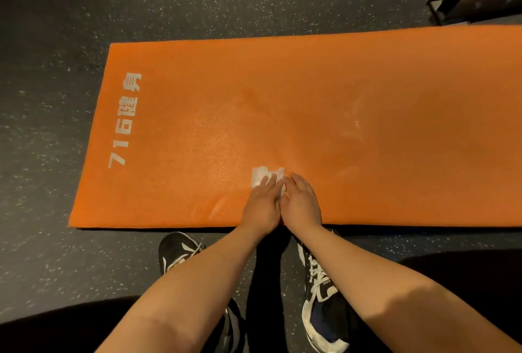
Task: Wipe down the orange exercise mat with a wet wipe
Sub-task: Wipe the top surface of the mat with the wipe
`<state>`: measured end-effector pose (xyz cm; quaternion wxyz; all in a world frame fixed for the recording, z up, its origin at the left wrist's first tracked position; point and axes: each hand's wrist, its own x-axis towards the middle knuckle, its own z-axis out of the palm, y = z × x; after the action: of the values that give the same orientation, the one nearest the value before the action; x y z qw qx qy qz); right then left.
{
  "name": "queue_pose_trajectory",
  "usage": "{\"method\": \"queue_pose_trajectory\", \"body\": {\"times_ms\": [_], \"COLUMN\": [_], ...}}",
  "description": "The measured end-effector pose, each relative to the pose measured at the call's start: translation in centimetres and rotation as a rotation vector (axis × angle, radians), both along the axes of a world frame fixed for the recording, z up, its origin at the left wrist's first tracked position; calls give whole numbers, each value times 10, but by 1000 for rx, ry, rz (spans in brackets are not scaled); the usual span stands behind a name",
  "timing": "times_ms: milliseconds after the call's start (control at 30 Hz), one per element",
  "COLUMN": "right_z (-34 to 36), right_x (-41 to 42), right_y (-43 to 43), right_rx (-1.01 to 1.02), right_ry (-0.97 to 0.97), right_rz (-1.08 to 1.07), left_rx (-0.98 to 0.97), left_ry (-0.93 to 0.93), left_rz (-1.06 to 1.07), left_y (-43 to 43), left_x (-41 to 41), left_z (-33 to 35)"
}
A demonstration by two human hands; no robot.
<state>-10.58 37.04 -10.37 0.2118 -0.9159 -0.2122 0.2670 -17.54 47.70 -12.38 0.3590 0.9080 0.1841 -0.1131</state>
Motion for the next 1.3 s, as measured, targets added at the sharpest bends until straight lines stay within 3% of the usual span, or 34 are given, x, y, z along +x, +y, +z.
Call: {"method": "queue_pose_trajectory", "body": {"times_ms": [67, 233, 400, 567, 667, 833, 1067, 1300], "right_z": [-2, -3, 7, 16, 20, 29, 40, 40], "right_x": [0, -1, -2, -9, -12, -14, -23, -27], "right_y": [-1, -8, -28, -43, -46, -43, -46, -56], "right_rx": [33, -40, -115, -116, -175, -234, -235, -221], "right_ry": [9, -16, -132, -108, -71, -5, 50, 40], "right_rz": [-24, 94, -1, -46, 1, 78, 138, 182], "left_rx": [48, 212, 53, -72, -8, 140, 52, 43], "left_ry": [5, 215, 86, 13, 38, 181, 147, 197], "left_rz": [-14, 253, 76, -44, -54, 110, -78, 10], "left_y": [12, 44, -7, -45, -25, -12, -56, -46], "left_x": [1, -2, 2, -3, -15, -40, -31, -31], "left_z": [-3, -1, 3, 13, 14, 15, 26, 34]}}
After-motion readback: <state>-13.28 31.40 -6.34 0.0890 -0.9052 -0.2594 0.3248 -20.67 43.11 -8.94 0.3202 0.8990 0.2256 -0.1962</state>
